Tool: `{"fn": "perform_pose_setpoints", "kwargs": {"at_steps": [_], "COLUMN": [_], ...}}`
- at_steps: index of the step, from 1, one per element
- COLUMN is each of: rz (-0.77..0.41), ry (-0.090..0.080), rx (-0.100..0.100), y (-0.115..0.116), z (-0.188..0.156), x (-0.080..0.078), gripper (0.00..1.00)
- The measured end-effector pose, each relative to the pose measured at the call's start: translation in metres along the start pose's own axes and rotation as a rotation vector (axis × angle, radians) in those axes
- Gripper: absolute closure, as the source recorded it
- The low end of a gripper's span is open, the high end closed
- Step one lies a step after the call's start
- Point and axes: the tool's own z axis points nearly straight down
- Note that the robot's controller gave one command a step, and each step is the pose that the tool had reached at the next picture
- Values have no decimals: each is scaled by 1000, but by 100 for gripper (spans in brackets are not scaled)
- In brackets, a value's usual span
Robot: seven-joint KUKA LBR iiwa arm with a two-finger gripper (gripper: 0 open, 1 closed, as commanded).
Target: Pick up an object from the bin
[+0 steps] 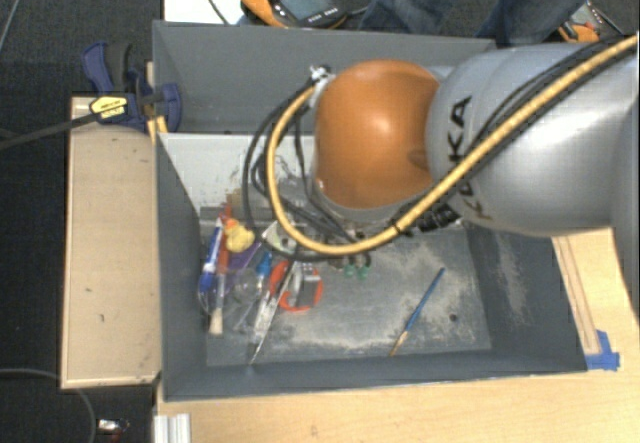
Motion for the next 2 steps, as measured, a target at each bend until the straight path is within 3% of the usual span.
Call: {"fn": "perform_pose_setpoints", "kwargs": {"at_steps": [1, 2], "rz": [5, -20], "ry": [-7, -14], "rx": [-1, -2], "y": [-1, -34], "z": [-4, 123], "x": [-2, -64], "gripper": [0, 0]}}
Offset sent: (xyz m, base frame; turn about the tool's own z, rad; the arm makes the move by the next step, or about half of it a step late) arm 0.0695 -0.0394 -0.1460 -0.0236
